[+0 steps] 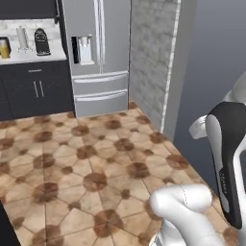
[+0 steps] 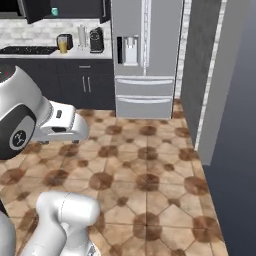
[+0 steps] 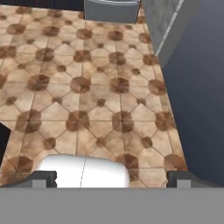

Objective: There is a tray on the dining counter. Grab the cup, mug, and pitcher and place them on the tray. The pitcher may be placed next to the tray if it cannot fit the tray.

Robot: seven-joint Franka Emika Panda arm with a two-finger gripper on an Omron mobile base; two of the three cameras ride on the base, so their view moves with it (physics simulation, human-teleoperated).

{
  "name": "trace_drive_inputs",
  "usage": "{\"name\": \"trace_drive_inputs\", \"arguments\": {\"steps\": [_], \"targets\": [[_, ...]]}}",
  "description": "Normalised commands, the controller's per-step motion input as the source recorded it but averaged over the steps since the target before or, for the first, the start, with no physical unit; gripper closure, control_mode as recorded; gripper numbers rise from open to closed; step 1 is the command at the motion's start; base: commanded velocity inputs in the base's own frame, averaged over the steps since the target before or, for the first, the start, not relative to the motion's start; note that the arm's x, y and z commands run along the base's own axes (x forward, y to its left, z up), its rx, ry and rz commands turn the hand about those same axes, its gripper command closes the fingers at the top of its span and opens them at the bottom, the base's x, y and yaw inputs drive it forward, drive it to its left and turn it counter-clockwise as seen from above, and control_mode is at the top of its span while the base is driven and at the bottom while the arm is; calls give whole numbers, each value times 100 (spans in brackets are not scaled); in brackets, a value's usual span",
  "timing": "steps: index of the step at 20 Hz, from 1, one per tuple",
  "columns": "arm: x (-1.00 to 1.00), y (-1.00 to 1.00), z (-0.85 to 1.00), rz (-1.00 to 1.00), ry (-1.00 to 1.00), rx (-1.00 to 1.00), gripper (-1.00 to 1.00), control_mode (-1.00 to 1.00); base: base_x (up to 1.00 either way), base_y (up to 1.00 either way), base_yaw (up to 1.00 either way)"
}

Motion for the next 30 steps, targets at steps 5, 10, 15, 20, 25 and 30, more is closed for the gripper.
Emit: {"name": "trace_drive_inputs", "arguments": {"steps": [5,10,15,20,25,30], "targets": [[0,0,0,0,0,0,-100,100,100,8,2],[0,0,0,0,0,0,-100,100,100,18,1],[0,0,0,0,0,0,-100,100,100,38,0],[0,0,0,0,0,0,-100,100,100,44,0],[0,0,0,0,0,0,-100,100,100,49,0],[0,0,0,0,0,0,-100,100,100,55,0]]}}
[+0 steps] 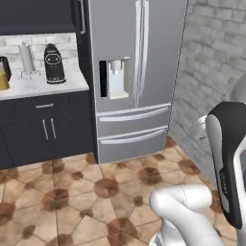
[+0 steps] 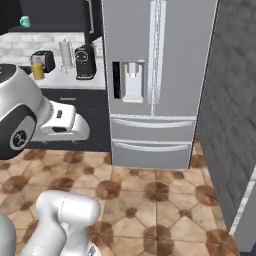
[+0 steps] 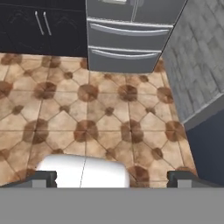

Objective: There is a tray on the dining counter. Grab the cup, mug, and pitcher and place them on the tray. The pitcher may be placed next to the tray if it cannot fit the tray.

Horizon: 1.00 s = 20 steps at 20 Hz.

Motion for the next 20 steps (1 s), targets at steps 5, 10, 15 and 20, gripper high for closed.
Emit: {"name": "trace_drive_inputs", "arguments": {"steps": [5,10,15,20], "targets": [[0,0,0,0,0,0,-100,100,100,59,0],[0,0,0,0,0,0,-100,100,100,81,0],[0,0,0,0,0,0,-100,100,81,74,0],[0,0,0,0,0,0,-100,100,64,78,0]]}}
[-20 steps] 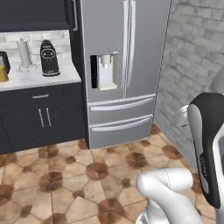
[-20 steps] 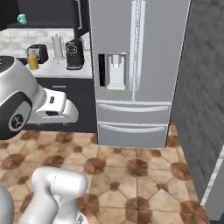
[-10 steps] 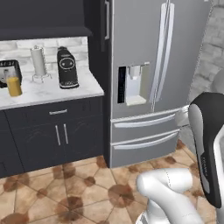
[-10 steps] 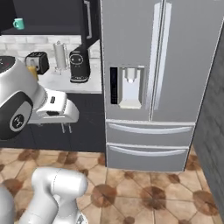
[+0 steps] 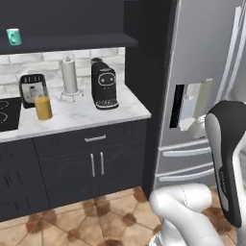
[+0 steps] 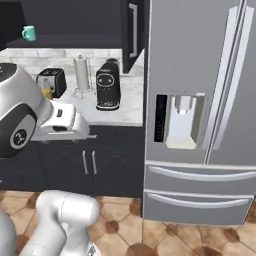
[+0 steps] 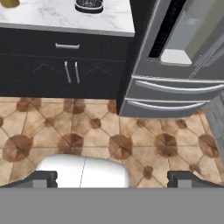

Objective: There is a tray on the dining counter. Grab the cup, mug, and pitcher and place them on the tray. The pitcher may be placed next to the tray if it cannot fit the tray.

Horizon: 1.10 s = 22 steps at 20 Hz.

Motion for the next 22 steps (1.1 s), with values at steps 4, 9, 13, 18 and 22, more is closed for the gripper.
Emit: {"name": "trace_drive_inputs", "arguments": {"steps": [4,9,13,18,22], "targets": [[0,0,0,0,0,0,-100,100,54,88,0],[0,0,0,0,0,0,-100,100,37,76,0],[0,0,0,0,0,0,-100,100,44,73,0],[0,0,0,0,0,0,-100,100,67,30,2],[0,0,0,0,0,0,-100,100,73,36,2]]}}
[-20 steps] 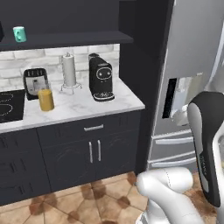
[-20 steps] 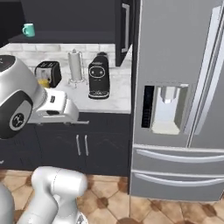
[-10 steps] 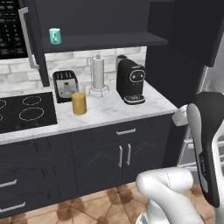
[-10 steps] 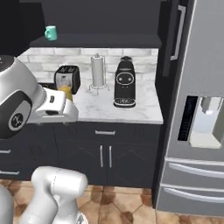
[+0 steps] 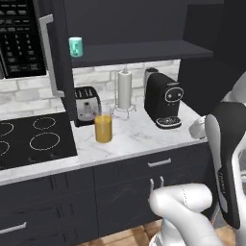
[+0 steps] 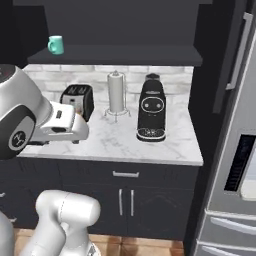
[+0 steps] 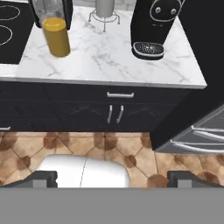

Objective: There is a tray on the dining counter. Grab the cup, mug, and pitcher and place them on the tray. The pitcher may be placed next to the tray if it cannot fit the tray.

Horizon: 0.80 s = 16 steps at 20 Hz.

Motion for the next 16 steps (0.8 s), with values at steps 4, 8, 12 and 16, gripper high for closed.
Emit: {"name": "trace_drive_inputs", "arguments": {"steps": [4,8,12,16], "targets": [[0,0,0,0,0,0,-100,100,56,49,0],[0,0,0,0,0,0,-100,100,20,35,4],[0,0,0,0,0,0,-100,100,0,3,21],[0,0,0,0,0,0,-100,100,0,4,24]]}}
